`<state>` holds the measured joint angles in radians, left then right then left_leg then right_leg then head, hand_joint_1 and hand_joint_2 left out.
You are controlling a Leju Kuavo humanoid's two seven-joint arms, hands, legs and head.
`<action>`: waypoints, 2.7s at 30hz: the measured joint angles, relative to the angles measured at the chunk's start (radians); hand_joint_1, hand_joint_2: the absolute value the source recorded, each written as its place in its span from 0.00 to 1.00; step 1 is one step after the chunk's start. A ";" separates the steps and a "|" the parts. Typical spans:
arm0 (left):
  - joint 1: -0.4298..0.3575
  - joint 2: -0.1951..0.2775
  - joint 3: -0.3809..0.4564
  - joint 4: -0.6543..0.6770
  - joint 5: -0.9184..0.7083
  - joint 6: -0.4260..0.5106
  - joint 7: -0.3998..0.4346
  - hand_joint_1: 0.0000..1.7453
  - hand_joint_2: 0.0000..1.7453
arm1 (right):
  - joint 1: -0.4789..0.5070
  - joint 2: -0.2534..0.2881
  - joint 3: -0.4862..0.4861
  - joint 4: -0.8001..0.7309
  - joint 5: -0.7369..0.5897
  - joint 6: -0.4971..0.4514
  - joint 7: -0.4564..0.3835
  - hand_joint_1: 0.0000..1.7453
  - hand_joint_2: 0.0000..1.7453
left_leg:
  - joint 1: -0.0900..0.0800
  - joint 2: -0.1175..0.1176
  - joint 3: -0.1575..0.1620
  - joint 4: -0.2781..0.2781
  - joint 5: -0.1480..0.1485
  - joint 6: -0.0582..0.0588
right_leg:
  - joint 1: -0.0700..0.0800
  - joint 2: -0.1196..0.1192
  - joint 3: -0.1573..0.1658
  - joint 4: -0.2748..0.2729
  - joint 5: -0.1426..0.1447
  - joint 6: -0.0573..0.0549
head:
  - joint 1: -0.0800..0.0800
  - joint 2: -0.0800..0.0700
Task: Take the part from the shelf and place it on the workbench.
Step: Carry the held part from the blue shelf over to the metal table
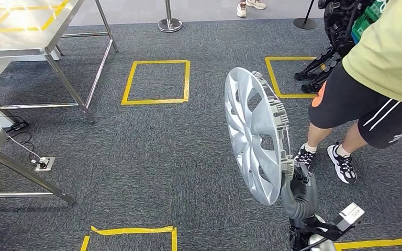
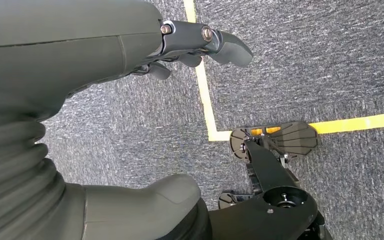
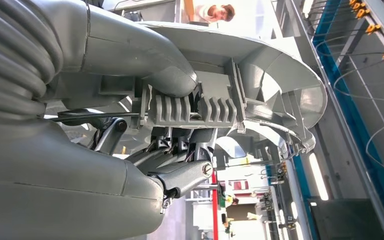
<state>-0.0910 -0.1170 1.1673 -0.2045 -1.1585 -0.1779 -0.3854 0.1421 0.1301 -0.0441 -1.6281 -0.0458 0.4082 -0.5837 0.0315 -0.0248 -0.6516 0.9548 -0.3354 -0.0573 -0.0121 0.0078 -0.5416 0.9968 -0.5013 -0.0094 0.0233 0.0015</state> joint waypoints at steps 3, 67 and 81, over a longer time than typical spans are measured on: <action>0.000 -0.001 0.000 0.000 0.001 0.002 0.001 0.00 1.00 | 0.002 0.000 -0.003 0.000 0.000 0.002 0.000 1.00 1.00 | 0.000 0.000 -0.004 0.004 -0.002 0.002 | 0.000 0.000 -0.002 0.000 0.000 0.002 | 0.000 0.000; 0.002 -0.004 0.000 -0.003 -0.011 0.010 0.001 0.00 1.00 | 0.045 0.015 -0.031 -0.033 0.000 0.006 0.007 1.00 1.00 | -0.037 0.028 0.087 0.059 -0.143 0.049 | 0.009 -0.012 -0.029 0.033 0.010 0.004 | 0.009 0.000; 0.002 -0.004 -0.003 -0.003 -0.018 0.013 -0.012 0.00 1.00 | 0.048 0.020 -0.033 -0.037 0.005 0.003 0.007 1.00 1.00 | -0.036 0.028 0.084 0.061 -0.141 0.047 | 0.007 -0.012 -0.030 0.033 0.012 0.004 | 0.010 0.000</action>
<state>-0.0888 -0.1213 1.1640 -0.2075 -1.1761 -0.1644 -0.3975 0.1897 0.1496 -0.0768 -1.6650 -0.0409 0.4108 -0.5768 -0.0046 0.0033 -0.5679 1.0163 -0.4769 -0.0101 -0.0051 -0.0039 -0.5716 1.0293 -0.4895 -0.0052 0.0328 0.0015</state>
